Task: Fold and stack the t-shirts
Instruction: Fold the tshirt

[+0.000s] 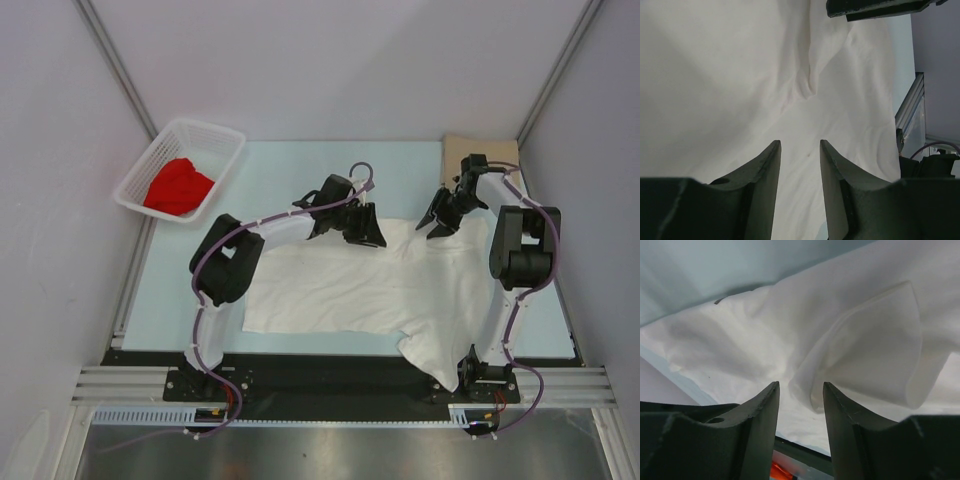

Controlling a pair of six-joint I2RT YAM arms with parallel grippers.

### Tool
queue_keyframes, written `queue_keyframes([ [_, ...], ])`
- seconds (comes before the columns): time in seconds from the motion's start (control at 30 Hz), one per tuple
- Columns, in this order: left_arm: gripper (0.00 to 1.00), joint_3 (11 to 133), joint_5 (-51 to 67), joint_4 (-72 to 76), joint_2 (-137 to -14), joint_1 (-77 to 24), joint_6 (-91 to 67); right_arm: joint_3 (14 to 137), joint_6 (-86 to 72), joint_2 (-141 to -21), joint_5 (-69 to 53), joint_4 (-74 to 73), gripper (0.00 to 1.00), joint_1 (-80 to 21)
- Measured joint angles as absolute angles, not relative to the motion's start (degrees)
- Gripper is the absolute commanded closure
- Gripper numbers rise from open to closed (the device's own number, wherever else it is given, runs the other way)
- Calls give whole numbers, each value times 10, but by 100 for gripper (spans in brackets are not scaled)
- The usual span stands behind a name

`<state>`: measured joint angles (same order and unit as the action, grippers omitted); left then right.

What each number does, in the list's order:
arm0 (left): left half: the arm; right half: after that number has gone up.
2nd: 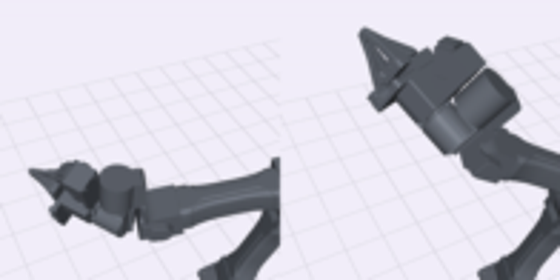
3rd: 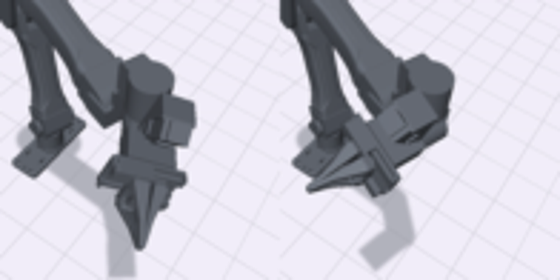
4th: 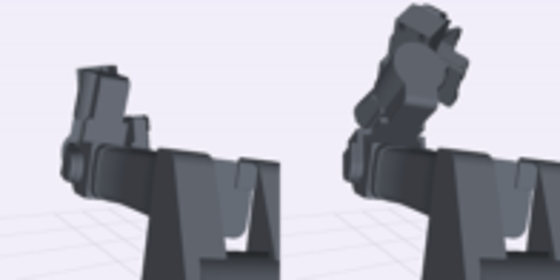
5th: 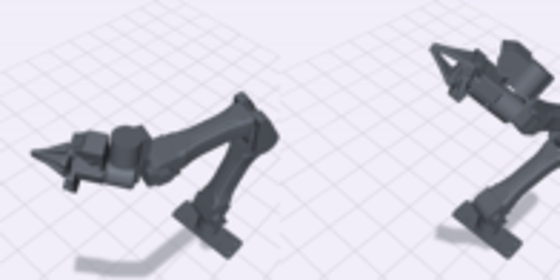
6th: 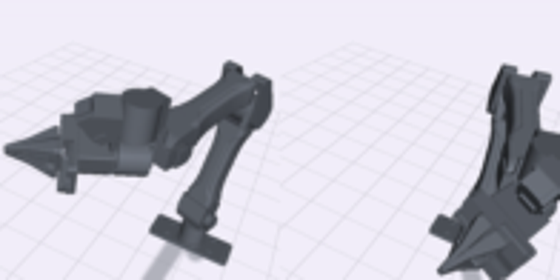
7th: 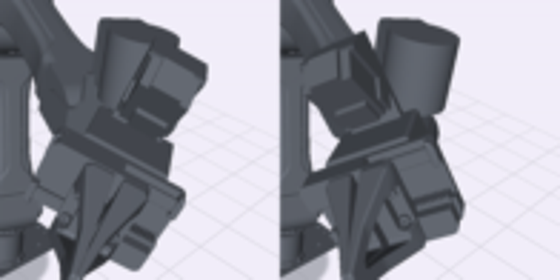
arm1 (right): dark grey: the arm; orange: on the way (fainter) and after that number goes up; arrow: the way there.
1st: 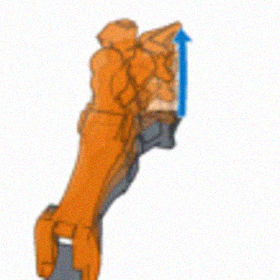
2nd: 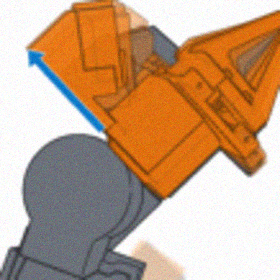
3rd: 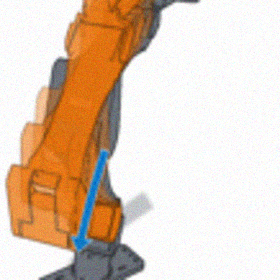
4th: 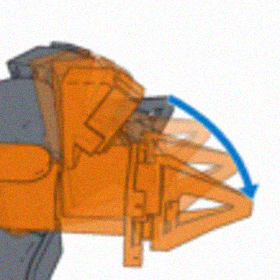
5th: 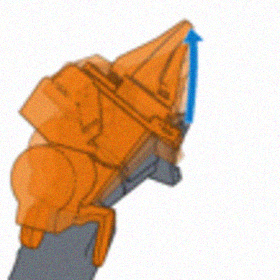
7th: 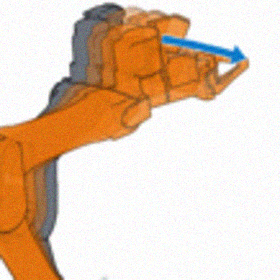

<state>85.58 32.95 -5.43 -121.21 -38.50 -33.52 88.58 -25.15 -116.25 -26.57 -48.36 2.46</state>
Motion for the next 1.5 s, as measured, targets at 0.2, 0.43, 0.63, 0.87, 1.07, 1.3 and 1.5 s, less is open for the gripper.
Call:
queue_keyframes([
  [0.2, 56, 861, 332, -76, -1212, -385, -326, 886, -248, -1178, -251, -497, 77, 20],
  [0.43, 56, 861, 333, -90, -1210, -387, -319, 882, -282, -1174, -260, -510, 100, 20],
  [0.63, 55, 861, 332, -116, -1204, -387, -300, 769, -400, -1087, -273, -525, 100, 35],
  [0.87, 51, 860, 333, -130, -1195, -393, -294, 674, -597, -978, -266, -537, 98, 48],
  [1.07, 48, 849, 335, -130, -1181, -399, -293, 600, -698, -940, -227, -539, 96, 69],
  [1.3, 40, 820, 370, -110, -1171, -410, -305, 493, -782, -908, -230, -497, 95, 71],
  [1.5, 59, 806, 399, -40, -1171, -454, -357, 508, -772, -908, -220, -491, 61, 77],
])
